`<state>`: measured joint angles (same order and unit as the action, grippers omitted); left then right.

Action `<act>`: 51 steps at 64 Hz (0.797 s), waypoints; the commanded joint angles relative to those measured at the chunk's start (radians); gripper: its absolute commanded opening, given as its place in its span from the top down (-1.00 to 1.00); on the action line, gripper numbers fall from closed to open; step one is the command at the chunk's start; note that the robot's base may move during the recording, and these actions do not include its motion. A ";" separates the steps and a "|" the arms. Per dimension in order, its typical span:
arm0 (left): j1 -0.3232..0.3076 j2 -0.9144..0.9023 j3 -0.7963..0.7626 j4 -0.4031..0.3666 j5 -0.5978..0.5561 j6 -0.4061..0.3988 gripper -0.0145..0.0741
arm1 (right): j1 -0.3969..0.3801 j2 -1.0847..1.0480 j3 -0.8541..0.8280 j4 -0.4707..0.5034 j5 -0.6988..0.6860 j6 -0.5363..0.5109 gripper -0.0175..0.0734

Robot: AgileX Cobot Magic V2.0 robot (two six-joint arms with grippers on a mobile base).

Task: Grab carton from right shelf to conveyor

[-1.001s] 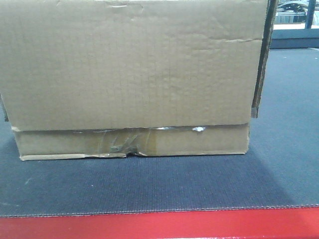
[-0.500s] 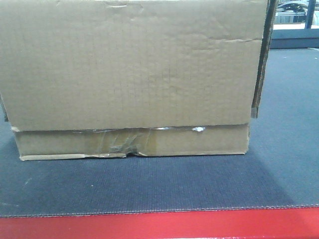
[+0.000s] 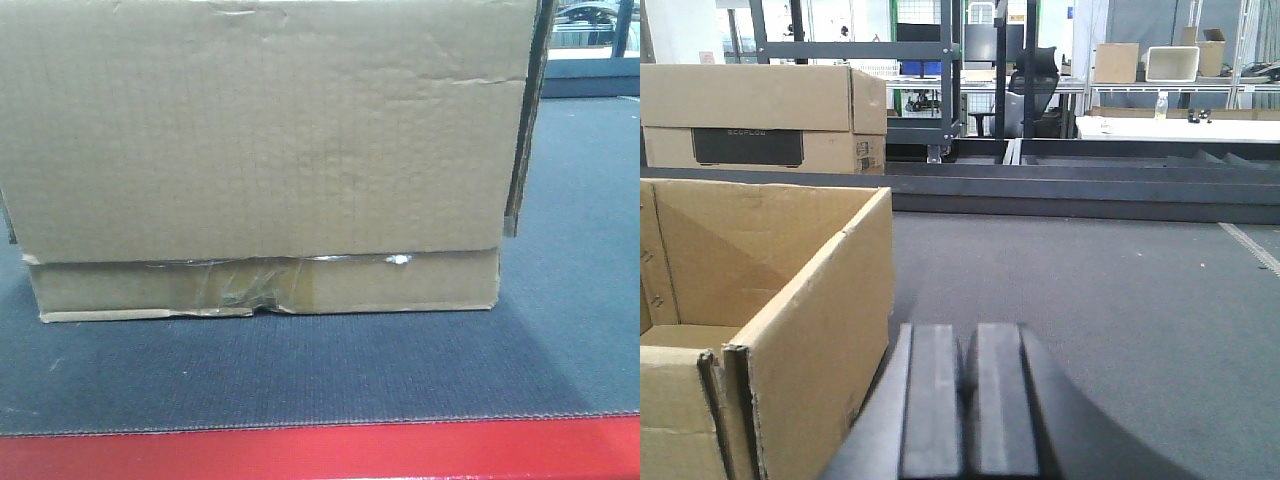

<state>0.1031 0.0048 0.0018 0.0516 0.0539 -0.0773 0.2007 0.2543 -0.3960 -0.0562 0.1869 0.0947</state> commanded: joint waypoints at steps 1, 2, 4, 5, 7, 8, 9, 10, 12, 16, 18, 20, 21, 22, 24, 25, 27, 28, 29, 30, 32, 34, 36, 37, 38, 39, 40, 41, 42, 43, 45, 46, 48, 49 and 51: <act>0.001 -0.005 -0.002 0.005 -0.018 0.001 0.67 | -0.003 -0.007 0.003 -0.011 -0.024 -0.008 0.77; 0.001 -0.005 -0.002 0.005 -0.018 0.001 0.67 | -0.003 -0.007 0.003 -0.011 -0.024 -0.008 0.77; 0.001 -0.005 -0.002 0.005 -0.018 0.001 0.67 | -0.003 -0.007 0.003 -0.011 -0.024 -0.008 0.77; 0.001 -0.005 -0.002 0.005 -0.018 0.001 0.67 | -0.003 -0.007 0.003 -0.011 -0.024 -0.008 0.77; 0.001 -0.005 -0.002 0.005 -0.018 0.001 0.67 | -0.003 -0.007 0.003 -0.011 -0.024 -0.008 0.77; 0.001 -0.005 -0.002 0.005 -0.018 0.001 0.67 | -0.003 -0.007 0.003 -0.011 -0.024 -0.008 0.77; 0.001 -0.005 -0.002 0.005 -0.018 0.001 0.67 | -0.003 -0.007 0.003 -0.011 -0.024 -0.008 0.77; 0.001 -0.005 -0.002 0.005 -0.018 0.001 0.67 | -0.003 -0.007 0.003 -0.011 -0.024 -0.008 0.77; 0.001 -0.005 -0.002 0.005 -0.018 0.001 0.67 | -0.005 -0.006 0.003 -0.011 -0.027 -0.008 0.77; 0.001 -0.005 -0.002 0.005 -0.018 0.001 0.67 | -0.019 -0.006 0.009 -0.011 -0.025 -0.008 0.77; 0.001 -0.005 -0.002 0.005 -0.018 0.001 0.67 | -0.034 -0.007 0.017 -0.011 -0.023 -0.017 0.77; 0.001 -0.005 -0.002 0.005 -0.018 0.001 0.67 | -0.052 -0.010 0.025 0.014 -0.021 -0.036 0.77; 0.001 -0.005 -0.002 0.005 -0.018 0.001 0.67 | -0.061 -0.012 0.030 0.035 -0.021 -0.047 0.77; 0.001 -0.005 -0.002 0.005 -0.018 0.001 0.67 | -0.069 -0.014 0.036 0.050 -0.024 -0.059 0.77; 0.001 -0.005 -0.002 0.005 -0.018 0.001 0.67 | -0.089 -0.022 0.053 0.088 -0.029 -0.095 0.77; 0.001 -0.005 -0.002 0.005 -0.018 0.001 0.67 | -0.097 -0.027 0.062 0.101 -0.032 -0.108 0.77; 0.001 -0.005 -0.002 0.005 -0.018 0.001 0.67 | -0.112 -0.037 0.082 0.124 -0.041 -0.130 0.77; 0.001 -0.005 -0.002 0.005 -0.018 0.001 0.67 | -0.122 -0.047 0.093 0.135 -0.046 -0.136 0.77; 0.001 -0.005 -0.002 0.005 -0.018 0.001 0.67 | -0.129 -0.054 0.111 0.143 -0.051 -0.140 0.77; 0.001 -0.005 -0.002 0.005 -0.018 0.001 0.67 | -0.134 -0.061 0.123 0.149 -0.056 -0.140 0.77; 0.001 -0.005 -0.002 0.005 -0.018 0.001 0.67 | -0.145 -0.079 0.149 0.151 -0.069 -0.140 0.77; 0.001 -0.005 -0.002 0.005 -0.018 0.001 0.67 | -0.154 -0.109 0.191 0.151 -0.080 -0.140 0.77; 0.001 -0.005 -0.002 0.005 -0.018 0.001 0.67 | -0.159 -0.130 0.219 0.151 -0.088 -0.140 0.77; 0.001 -0.005 -0.002 0.005 -0.018 0.001 0.67 | -0.160 -0.142 0.233 0.151 -0.090 -0.140 0.77; 0.001 -0.005 -0.002 0.005 -0.018 0.001 0.67 | -0.160 -0.153 0.247 0.151 -0.094 -0.140 0.77; 0.001 -0.005 -0.002 0.005 -0.018 0.001 0.67 | -0.160 -0.170 0.261 0.151 -0.098 -0.140 0.77; 0.001 -0.005 -0.002 0.005 -0.018 0.001 0.67 | -0.160 -0.182 0.282 0.151 -0.101 -0.140 0.77; 0.001 -0.005 -0.002 0.005 -0.018 0.001 0.67 | -0.160 -0.193 0.296 0.151 -0.104 -0.140 0.77; 0.001 -0.005 -0.002 0.005 -0.018 0.001 0.67 | -0.160 -0.210 0.317 0.151 -0.110 -0.140 0.77; 0.001 -0.005 -0.002 0.005 -0.018 0.001 0.67 | -0.160 -0.222 0.330 0.152 -0.112 -0.140 0.77; 0.001 -0.005 -0.002 0.005 -0.018 0.001 0.67 | -0.160 -0.245 0.356 0.152 -0.114 -0.140 0.77; 0.001 -0.005 -0.002 0.005 -0.018 0.001 0.67 | -0.160 -0.254 0.368 0.152 -0.114 -0.140 0.77; 0.001 -0.005 -0.002 0.005 -0.018 0.001 0.67 | -0.160 -0.254 0.390 0.152 -0.116 -0.140 0.77; 0.001 -0.005 -0.002 0.005 -0.018 0.001 0.67 | -0.162 -0.254 0.396 0.152 -0.120 -0.140 0.77; 0.001 -0.005 -0.002 0.005 -0.018 0.001 0.67 | -0.162 -0.254 0.396 0.156 -0.149 -0.140 0.77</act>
<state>0.1031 0.0048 0.0018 0.0516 0.0539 -0.0773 0.0452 0.0159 -0.0271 0.0918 0.1051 -0.0350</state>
